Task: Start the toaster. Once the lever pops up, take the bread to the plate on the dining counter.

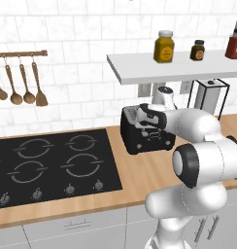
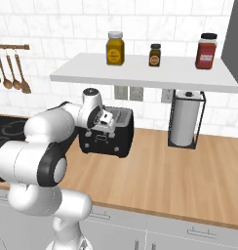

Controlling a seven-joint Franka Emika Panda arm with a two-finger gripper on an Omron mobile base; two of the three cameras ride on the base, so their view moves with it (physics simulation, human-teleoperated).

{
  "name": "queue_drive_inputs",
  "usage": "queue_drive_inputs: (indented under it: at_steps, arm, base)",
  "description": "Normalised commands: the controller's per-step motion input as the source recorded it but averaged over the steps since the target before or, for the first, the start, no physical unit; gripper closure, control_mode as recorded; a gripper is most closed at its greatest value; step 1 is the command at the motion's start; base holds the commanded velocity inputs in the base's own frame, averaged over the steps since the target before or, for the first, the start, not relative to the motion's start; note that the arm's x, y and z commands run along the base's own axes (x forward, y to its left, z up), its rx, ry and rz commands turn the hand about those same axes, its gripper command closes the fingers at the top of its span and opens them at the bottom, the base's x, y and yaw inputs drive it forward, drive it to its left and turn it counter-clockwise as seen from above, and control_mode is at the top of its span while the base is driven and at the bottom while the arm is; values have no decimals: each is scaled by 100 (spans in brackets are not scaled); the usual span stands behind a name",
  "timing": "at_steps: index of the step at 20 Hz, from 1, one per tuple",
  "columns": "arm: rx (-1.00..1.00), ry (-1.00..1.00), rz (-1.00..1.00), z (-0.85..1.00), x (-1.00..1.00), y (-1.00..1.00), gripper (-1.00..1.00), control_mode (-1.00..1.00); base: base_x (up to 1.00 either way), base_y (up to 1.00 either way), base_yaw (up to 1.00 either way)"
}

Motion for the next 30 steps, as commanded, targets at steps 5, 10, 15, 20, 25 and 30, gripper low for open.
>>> queue_drive_inputs:
  at_steps: [5, 10, 15, 20, 25, 30]
  arm:
    - [0, 0, 0, -8, 0, 0, -100, -100]
    - [0, 0, -1, -10, -2, 0, -100, -100]
    - [0, 0, -1, -15, -7, 0, -100, -100]
    - [0, 0, -1, -27, -5, 0, -100, -100]
    - [0, -4, -1, -18, -8, 0, -100, -100]
    - [0, -14, -1, -6, -17, -6, -100, -100]
  base:
    - [0, 0, 0]
    - [0, 0, 0]
    - [0, 0, 0]
    - [0, 0, 0]
    - [0, 0, 0]
    - [0, 0, 0]
